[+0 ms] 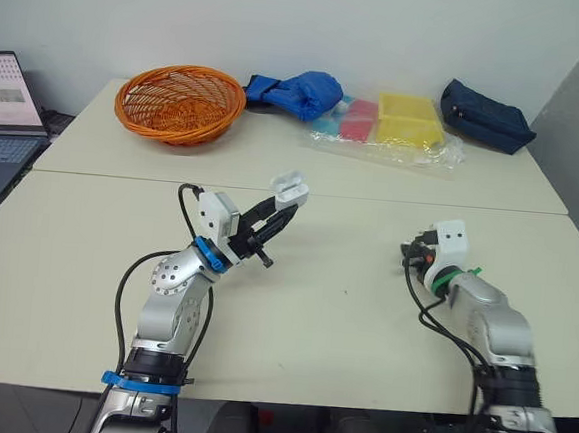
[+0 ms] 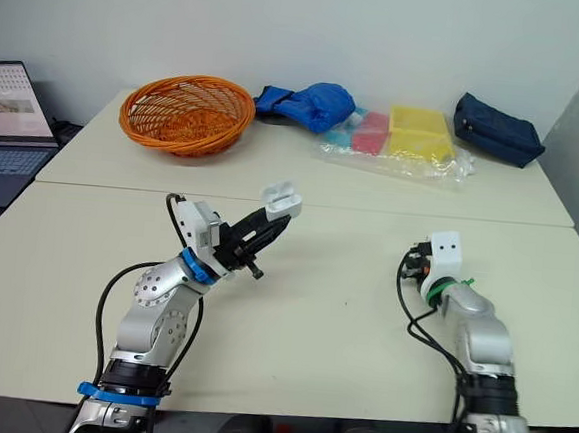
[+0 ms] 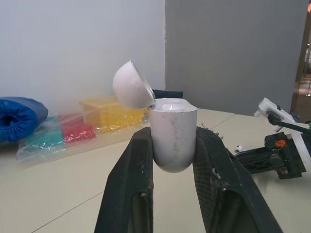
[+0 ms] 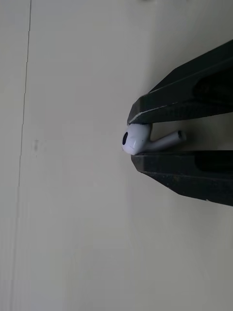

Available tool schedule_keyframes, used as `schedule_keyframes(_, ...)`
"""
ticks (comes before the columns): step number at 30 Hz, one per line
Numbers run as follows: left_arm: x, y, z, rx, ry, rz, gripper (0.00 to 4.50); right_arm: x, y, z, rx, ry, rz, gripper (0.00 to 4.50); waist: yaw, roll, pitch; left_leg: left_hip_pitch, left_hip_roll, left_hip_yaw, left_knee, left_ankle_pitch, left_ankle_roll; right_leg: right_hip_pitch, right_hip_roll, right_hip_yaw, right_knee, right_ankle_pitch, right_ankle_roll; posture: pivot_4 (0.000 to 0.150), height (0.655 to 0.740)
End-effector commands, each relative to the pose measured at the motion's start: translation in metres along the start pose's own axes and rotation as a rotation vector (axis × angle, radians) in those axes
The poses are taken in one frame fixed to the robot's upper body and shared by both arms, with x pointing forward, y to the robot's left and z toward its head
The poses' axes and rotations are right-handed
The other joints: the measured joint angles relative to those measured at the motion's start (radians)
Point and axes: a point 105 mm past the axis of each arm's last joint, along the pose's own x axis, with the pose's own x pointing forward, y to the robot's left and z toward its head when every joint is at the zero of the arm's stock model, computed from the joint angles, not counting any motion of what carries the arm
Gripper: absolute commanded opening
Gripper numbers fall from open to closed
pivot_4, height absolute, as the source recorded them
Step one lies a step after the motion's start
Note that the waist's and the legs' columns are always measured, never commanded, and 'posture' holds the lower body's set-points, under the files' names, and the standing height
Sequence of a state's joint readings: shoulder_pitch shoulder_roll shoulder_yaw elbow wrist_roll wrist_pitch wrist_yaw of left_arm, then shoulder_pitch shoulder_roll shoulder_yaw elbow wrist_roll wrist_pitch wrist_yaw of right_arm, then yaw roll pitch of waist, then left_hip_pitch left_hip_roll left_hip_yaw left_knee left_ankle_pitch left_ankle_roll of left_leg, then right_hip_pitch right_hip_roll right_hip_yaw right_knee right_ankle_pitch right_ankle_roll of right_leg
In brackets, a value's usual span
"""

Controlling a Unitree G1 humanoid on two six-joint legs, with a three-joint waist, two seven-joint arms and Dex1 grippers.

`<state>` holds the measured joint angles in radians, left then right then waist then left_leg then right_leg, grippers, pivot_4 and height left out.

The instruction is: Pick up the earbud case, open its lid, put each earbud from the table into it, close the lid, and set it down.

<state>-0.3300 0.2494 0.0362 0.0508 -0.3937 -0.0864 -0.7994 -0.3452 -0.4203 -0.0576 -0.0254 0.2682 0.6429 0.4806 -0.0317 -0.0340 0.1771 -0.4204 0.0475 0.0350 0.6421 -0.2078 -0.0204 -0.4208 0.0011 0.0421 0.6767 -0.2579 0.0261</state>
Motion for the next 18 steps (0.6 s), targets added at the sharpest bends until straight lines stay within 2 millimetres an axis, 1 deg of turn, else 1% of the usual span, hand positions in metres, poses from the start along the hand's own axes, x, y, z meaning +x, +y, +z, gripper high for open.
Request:
schedule_keyframes(1,-0.001,-0.003,0.009,0.021,-0.037,-0.024,0.74,-0.037,0.04,0.03,-0.192,-0.019,0.387,0.42,0.001,0.001,0.0,0.0,0.0,0.0,0.0,0.0,0.0,0.0,0.0,0.0,-0.001,0.0,0.0,0.15,0.74)
schedule_keyframes(2,-0.002,-0.005,0.008,0.018,-0.035,-0.032,0.74,-0.05,0.041,0.022,-0.253,0.051,0.456,0.42,0.001,0.0,0.0,-0.001,0.0,-0.001,0.0,0.0,0.0,0.0,-0.001,-0.001,-0.001,0.0,0.0,0.15,0.74)
schedule_keyframes(3,-0.002,-0.006,0.008,0.017,-0.034,-0.038,0.74,-0.059,0.039,0.016,-0.289,0.1,0.492,0.42,0.002,0.0,0.0,-0.001,0.0,-0.001,0.0,0.0,0.0,0.001,-0.001,-0.001,-0.002,0.0,0.0,0.15,0.74)
schedule_keyframes(4,-0.003,-0.008,0.007,0.018,-0.031,-0.047,0.74,-0.071,0.032,0.008,-0.35,0.185,0.529,0.42,0.002,0.0,0.0,-0.001,0.0,-0.001,0.0,0.0,0.0,0.002,-0.001,-0.002,-0.003,0.0,0.0,0.15,0.74)
schedule_keyframes(5,-0.003,-0.008,0.007,0.019,-0.031,-0.052,0.74,-0.084,0.018,-0.003,-0.465,0.298,0.562,0.42,0.003,0.0,0.0,-0.001,0.0,-0.001,0.0,0.0,0.0,0.002,-0.001,-0.002,-0.004,0.0,0.0,0.15,0.74)
schedule_keyframes(6,-0.003,-0.009,0.007,0.02,-0.031,-0.054,0.74,-0.095,0.008,-0.01,-0.542,0.38,0.588,0.42,0.005,0.0,0.001,-0.001,-0.001,-0.001,0.0,0.0,0.0,0.002,-0.001,-0.002,-0.004,0.0,0.0,0.15,0.74)
schedule_keyframes(8,-0.002,-0.01,0.008,0.021,-0.038,-0.051,0.74,-0.112,-0.023,-0.017,-0.653,0.547,0.586,0.42,0.005,0.0,0.001,-0.001,-0.002,0.0,0.001,0.0,0.0,0.001,-0.002,-0.003,-0.004,0.0,0.0,0.15,0.74)
schedule_keyframes(10,-0.002,-0.01,0.009,0.02,-0.043,-0.046,0.74,-0.12,-0.047,-0.016,-0.691,0.626,0.555,0.42,0.0,0.0,0.001,-0.001,-0.001,0.0,0.002,0.0,0.0,0.001,-0.002,-0.001,-0.004,-0.001,-0.002,0.15,0.74)
schedule_keyframes(11,-0.002,-0.011,0.009,0.019,-0.045,-0.045,0.74,-0.122,-0.054,-0.015,-0.704,0.641,0.546,0.42,-0.002,0.0,0.001,0.001,-0.001,0.001,0.002,0.0,0.0,0.001,-0.002,0.0,-0.004,-0.001,-0.002,0.15,0.74)
schedule_keyframes(14,-0.005,-0.014,0.005,0.008,-0.05,-0.027,0.74,-0.13,-0.086,-0.021,-0.821,0.768,0.51,0.42,-0.007,-0.001,0.001,0.003,-0.001,0.002,0.002,0.0,0.0,0.002,-0.002,0.002,-0.003,-0.001,-0.002,0.15,0.74)
schedule_keyframes(15,-0.005,-0.016,0.004,0.006,-0.051,-0.025,0.74,-0.133,-0.092,-0.023,-0.841,0.796,0.511,0.42,-0.006,-0.001,0.001,0.003,-0.001,0.002,0.001,0.0,0.0,0.002,-0.002,0.001,-0.003,-0.001,-0.002,0.15,0.74)
schedule_keyframes(18,-0.006,-0.021,0.004,-0.01,-0.06,-0.007,0.74,-0.128,-0.098,-0.025,-0.817,0.81,0.504,0.42,-0.003,0.0,0.002,0.003,-0.001,0.003,0.0,0.0,0.0,0.001,-0.002,0.001,-0.003,0.001,0.0,0.15,0.74)
